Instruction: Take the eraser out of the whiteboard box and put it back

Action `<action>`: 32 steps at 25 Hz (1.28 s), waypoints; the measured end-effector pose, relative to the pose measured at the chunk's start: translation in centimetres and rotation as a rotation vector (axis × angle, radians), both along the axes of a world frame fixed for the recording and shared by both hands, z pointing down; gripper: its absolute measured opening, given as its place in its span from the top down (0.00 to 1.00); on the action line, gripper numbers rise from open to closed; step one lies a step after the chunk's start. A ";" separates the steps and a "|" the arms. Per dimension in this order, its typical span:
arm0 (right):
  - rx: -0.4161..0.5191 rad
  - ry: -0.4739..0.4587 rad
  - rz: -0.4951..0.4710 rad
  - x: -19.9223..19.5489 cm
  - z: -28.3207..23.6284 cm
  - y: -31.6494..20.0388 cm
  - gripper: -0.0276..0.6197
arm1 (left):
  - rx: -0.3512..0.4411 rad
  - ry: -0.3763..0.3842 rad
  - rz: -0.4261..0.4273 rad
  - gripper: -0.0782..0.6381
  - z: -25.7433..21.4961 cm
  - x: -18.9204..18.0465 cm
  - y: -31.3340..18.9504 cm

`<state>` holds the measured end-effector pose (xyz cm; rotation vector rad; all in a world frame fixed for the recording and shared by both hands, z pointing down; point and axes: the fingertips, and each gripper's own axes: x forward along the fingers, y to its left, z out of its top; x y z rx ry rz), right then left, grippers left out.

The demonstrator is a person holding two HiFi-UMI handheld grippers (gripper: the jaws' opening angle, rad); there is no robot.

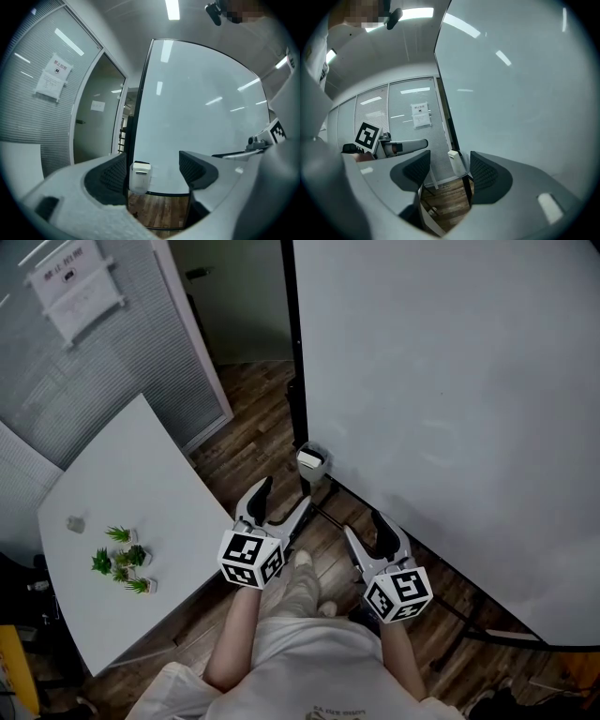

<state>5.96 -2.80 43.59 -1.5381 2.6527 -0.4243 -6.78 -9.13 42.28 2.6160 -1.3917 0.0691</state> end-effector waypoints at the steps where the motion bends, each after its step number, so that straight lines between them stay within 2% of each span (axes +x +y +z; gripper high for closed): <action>1: 0.002 0.001 0.000 0.0 0.1 -0.2 0.54 | 0.002 -0.003 0.002 0.41 0.1 0.1 -0.1; 6: 0.005 0.017 -0.003 -0.3 0.3 -1.0 0.54 | 0.021 -0.046 0.014 0.41 0.6 0.5 -0.7; 14: -0.019 0.030 0.002 0.1 1.0 -2.4 0.54 | 0.000 -0.051 0.031 0.42 1.5 1.3 -2.6; 32: -0.065 0.039 -0.045 -1.6 2.7 -5.9 0.54 | -0.034 -0.079 0.051 0.43 3.6 2.1 -7.0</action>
